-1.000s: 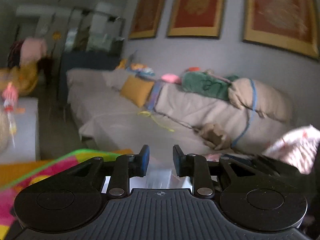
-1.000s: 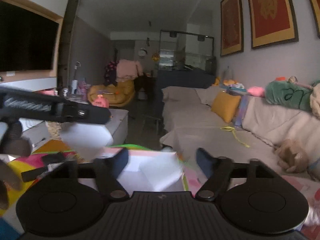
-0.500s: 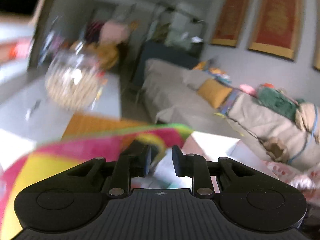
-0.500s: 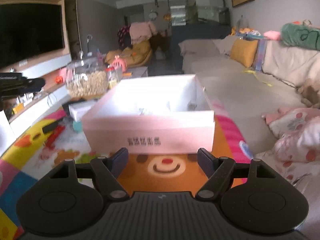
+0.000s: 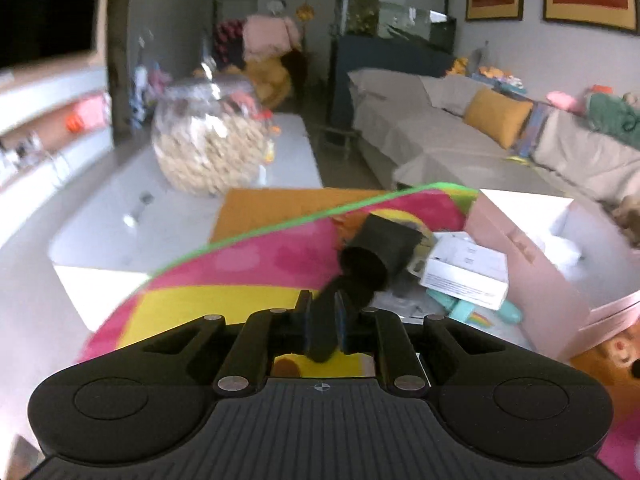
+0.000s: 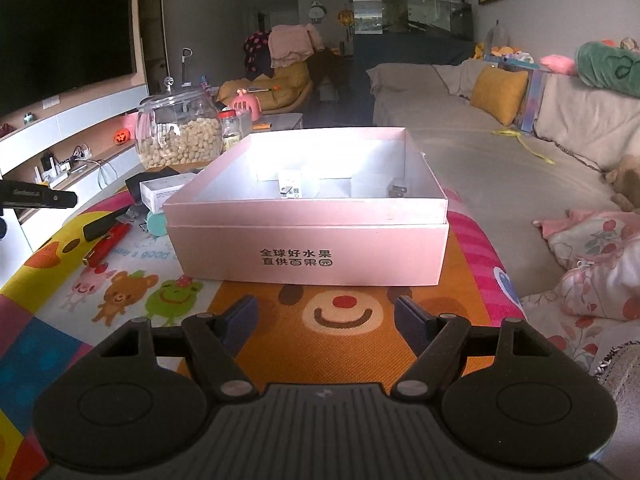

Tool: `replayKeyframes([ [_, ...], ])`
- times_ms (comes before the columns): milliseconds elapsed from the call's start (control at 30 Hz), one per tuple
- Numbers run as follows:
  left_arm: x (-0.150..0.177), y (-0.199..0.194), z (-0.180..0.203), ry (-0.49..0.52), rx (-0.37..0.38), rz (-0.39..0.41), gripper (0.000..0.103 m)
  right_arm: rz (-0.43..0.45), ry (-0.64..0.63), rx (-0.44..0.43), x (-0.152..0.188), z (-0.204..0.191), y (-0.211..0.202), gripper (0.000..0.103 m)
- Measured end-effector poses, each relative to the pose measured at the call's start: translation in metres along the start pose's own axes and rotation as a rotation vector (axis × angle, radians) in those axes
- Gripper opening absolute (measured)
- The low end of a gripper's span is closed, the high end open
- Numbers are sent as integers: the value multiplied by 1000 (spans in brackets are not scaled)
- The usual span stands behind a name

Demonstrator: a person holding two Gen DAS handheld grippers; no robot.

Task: Organize rigid objects
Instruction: 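Grasp the red lighter on the mat with the left tool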

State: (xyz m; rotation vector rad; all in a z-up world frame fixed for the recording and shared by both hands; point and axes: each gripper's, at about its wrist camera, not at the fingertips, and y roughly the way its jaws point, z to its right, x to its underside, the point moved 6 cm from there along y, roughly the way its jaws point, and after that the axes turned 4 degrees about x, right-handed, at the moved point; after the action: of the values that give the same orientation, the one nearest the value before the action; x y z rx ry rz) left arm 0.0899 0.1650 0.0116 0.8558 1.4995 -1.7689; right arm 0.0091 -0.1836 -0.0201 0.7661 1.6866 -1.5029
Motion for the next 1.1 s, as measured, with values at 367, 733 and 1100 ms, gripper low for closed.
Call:
replayKeyframes([
  [367, 21, 21, 38, -16, 83, -99, 17, -14, -5, -2, 1, -2, 2, 76],
  [733, 24, 37, 48, 43, 19, -87, 21, -8, -8, -2, 1, -3, 2, 76],
  [1100, 30, 42, 44, 42, -5, -139, 31, -4, -15, 4, 1, -3, 1, 76],
])
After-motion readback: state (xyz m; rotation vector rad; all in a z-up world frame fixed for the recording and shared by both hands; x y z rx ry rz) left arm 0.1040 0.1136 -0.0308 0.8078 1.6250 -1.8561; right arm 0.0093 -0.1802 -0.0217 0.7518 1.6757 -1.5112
